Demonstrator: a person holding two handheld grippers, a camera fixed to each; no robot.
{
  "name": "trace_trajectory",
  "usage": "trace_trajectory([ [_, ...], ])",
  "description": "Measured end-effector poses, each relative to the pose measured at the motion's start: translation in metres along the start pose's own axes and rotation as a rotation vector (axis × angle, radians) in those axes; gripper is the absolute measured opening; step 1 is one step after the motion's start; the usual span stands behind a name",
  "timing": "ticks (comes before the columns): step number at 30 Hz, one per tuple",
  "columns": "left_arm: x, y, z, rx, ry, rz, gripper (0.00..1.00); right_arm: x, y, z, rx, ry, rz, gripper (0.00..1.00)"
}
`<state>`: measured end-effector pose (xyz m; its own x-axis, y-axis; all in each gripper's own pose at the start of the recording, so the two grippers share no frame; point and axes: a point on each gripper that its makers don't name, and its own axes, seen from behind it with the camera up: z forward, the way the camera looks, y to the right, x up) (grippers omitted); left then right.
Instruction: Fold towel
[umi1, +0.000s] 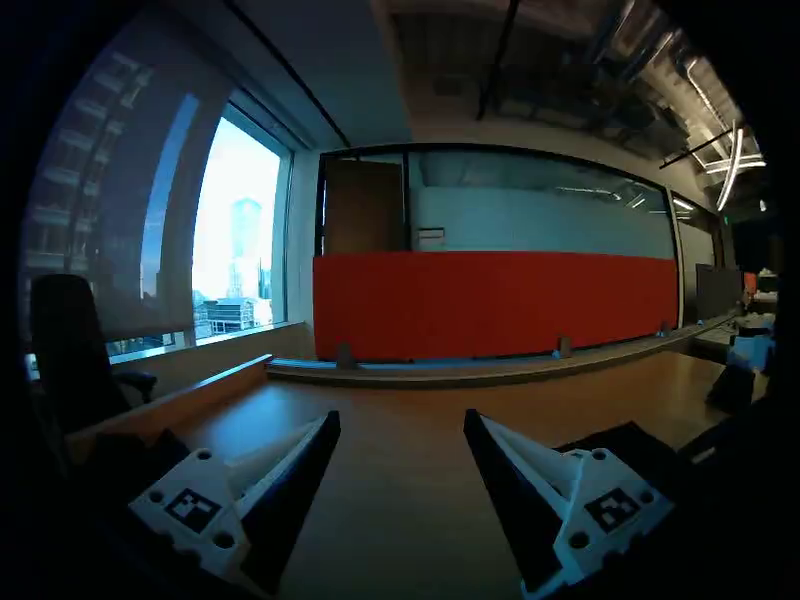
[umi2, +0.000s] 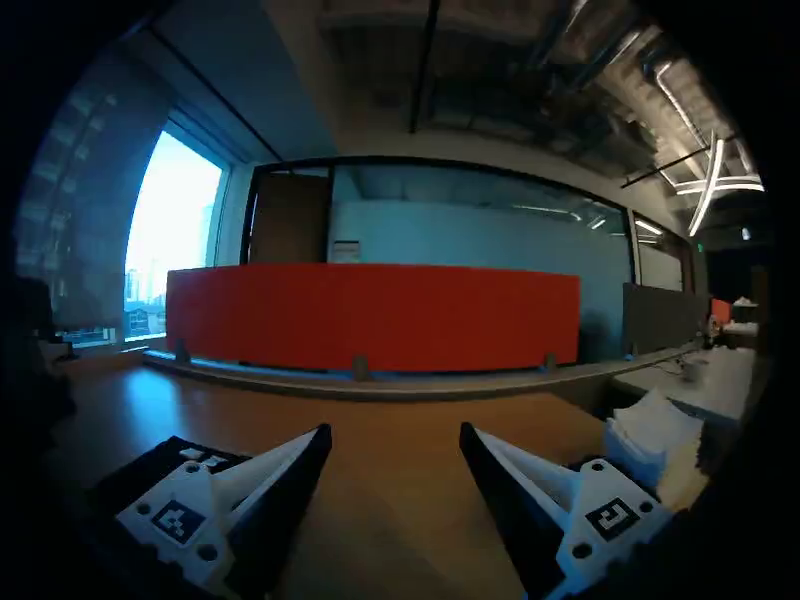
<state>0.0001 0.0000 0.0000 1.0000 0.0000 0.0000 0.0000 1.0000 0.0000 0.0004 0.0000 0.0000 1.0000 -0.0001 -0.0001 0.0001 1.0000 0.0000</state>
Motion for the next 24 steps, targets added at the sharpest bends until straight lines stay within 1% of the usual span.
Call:
trace_trajectory([
  [3, 0.015, 0.000, 0.002, 0.000, -0.001, 0.005, 0.92, 0.024, 0.000, 0.001, -0.001, 0.006, -0.004, 0.99],
  [6, 0.033, -0.002, 0.004, 0.004, -0.006, 0.011, 0.92, 0.047, -0.003, 0.001, 0.004, 0.006, -0.023, 0.99],
  [9, 0.050, -0.002, 0.006, -0.005, -0.013, 0.010, 0.92, 0.067, -0.008, 0.002, 0.014, -0.003, -0.036, 0.99],
  [12, 0.070, -0.002, 0.007, -0.019, -0.009, 0.008, 0.92, 0.084, -0.010, 0.002, 0.021, -0.008, -0.037, 0.99],
  [15, 0.091, -0.003, 0.007, -0.029, -0.001, 0.008, 0.92, 0.097, -0.012, 0.002, 0.029, -0.011, -0.041, 0.99],
  [18, 0.101, -0.004, 0.007, -0.038, -0.013, 0.014, 0.92, 0.104, -0.015, 0.001, 0.043, -0.032, -0.054, 0.99],
  [21, 0.109, -0.003, 0.006, -0.049, -0.031, 0.031, 0.92, 0.112, -0.021, -0.002, 0.062, -0.053, -0.064, 0.99],
  [24, 0.114, -0.001, 0.002, -0.068, -0.048, 0.040, 0.92, 0.119, -0.027, -0.006, 0.088, -0.073, -0.069, 0.99],
])
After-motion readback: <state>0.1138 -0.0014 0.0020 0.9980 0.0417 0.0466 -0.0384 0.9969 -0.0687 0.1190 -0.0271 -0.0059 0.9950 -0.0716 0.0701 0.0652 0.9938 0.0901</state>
